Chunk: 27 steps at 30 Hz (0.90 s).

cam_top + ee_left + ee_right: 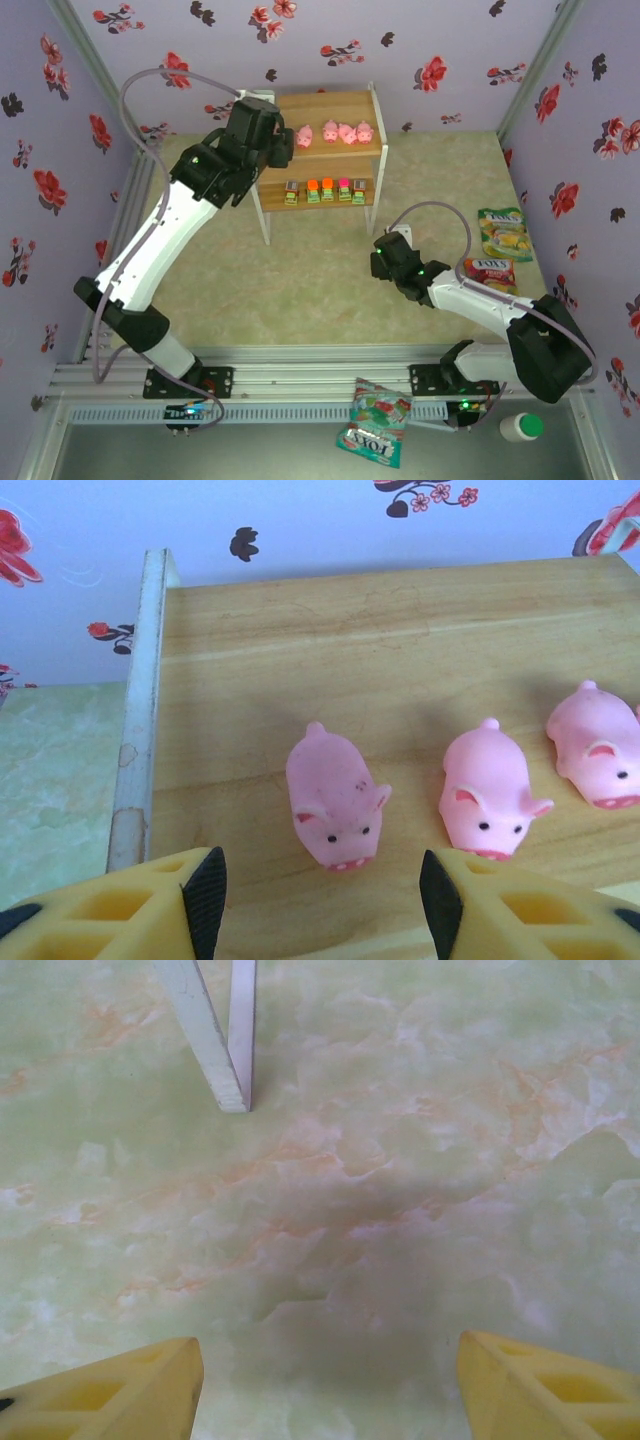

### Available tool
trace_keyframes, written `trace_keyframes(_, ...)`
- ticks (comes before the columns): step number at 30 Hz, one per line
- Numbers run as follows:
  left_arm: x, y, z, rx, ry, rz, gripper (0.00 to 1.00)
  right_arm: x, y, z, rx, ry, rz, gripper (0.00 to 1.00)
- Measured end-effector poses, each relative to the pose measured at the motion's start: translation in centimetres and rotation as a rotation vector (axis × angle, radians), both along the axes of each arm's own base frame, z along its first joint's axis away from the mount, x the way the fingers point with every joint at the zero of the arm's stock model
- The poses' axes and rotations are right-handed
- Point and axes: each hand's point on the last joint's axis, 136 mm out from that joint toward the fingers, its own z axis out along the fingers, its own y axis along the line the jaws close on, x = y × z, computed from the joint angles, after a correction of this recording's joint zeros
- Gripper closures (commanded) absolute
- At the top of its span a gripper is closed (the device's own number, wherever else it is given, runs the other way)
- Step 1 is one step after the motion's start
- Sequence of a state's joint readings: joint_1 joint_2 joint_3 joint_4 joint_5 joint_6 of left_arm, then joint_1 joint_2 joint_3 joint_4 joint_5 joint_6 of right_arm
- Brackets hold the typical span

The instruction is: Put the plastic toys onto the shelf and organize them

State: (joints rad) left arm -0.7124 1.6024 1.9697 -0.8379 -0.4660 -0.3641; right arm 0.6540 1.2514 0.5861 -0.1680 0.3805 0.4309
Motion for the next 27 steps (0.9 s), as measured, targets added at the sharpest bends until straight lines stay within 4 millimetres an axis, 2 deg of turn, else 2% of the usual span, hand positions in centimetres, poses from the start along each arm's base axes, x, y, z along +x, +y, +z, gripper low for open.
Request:
trace_keyframes(6,-1.8,-0.5,-0.6,0.02,-0.01,-0.053,0.3,0.1,-0.2,0.1,-0.007,-0.006,-0.007,0.29)
trace_keyframes(15,-5.1,0.9,-2.1,0.009,-0.024,-0.088,0.18,0.4,-0.6,1.2,-0.005,-0.047,-0.026,0.2)
trace_keyframes(24,-7.3,2.7,-6.7,0.042,0.02,-0.094,0.01,0.6,-1.2,2.3,-0.013,-0.092,-0.056,0.06)
trace_keyframes(27,-8.2,3.5,-8.2,0.046,0.029,-0.094,0.0,0.6,-1.6,2.5,-0.017,-0.101,-0.07,0.01)
